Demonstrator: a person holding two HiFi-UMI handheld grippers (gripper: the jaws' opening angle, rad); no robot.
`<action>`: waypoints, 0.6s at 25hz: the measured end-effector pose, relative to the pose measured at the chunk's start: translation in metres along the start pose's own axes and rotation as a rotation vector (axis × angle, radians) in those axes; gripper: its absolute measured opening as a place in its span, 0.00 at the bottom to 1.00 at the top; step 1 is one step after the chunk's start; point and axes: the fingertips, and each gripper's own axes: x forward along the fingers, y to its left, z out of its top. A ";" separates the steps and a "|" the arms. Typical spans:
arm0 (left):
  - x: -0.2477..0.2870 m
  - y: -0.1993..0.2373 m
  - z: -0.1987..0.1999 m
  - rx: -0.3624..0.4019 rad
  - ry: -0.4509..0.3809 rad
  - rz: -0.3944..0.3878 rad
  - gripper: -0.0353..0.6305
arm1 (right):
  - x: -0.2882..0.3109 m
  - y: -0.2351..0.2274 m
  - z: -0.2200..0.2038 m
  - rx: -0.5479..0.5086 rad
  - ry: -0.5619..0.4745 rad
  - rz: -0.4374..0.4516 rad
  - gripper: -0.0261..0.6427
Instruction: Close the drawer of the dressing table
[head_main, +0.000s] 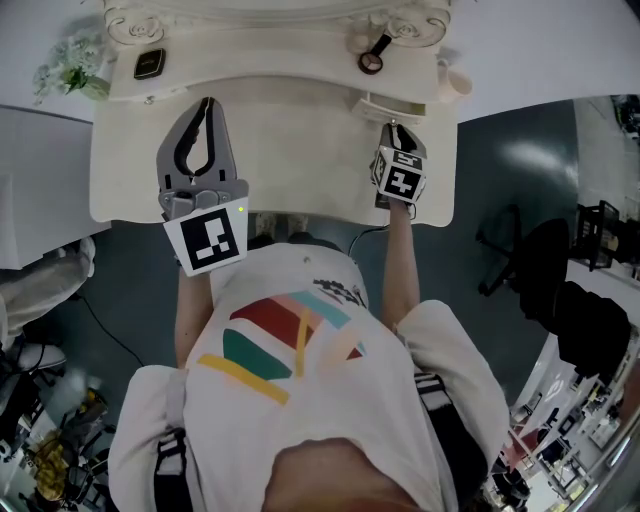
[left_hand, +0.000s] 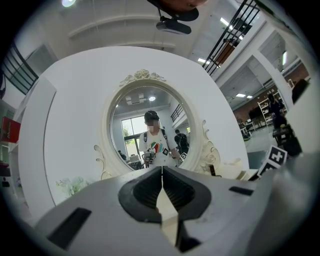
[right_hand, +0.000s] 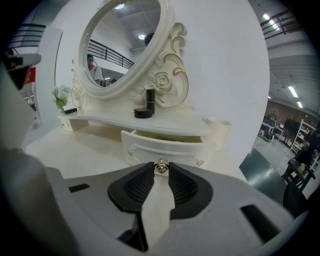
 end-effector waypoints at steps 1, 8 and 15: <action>0.000 0.001 0.000 -0.001 0.001 0.002 0.06 | 0.001 0.000 0.001 -0.001 0.001 0.000 0.15; 0.001 0.004 -0.005 -0.004 0.011 0.010 0.06 | 0.008 -0.001 0.005 -0.011 0.005 0.002 0.15; 0.001 0.009 -0.008 -0.003 0.016 0.027 0.06 | 0.012 -0.003 0.007 -0.013 0.010 0.002 0.15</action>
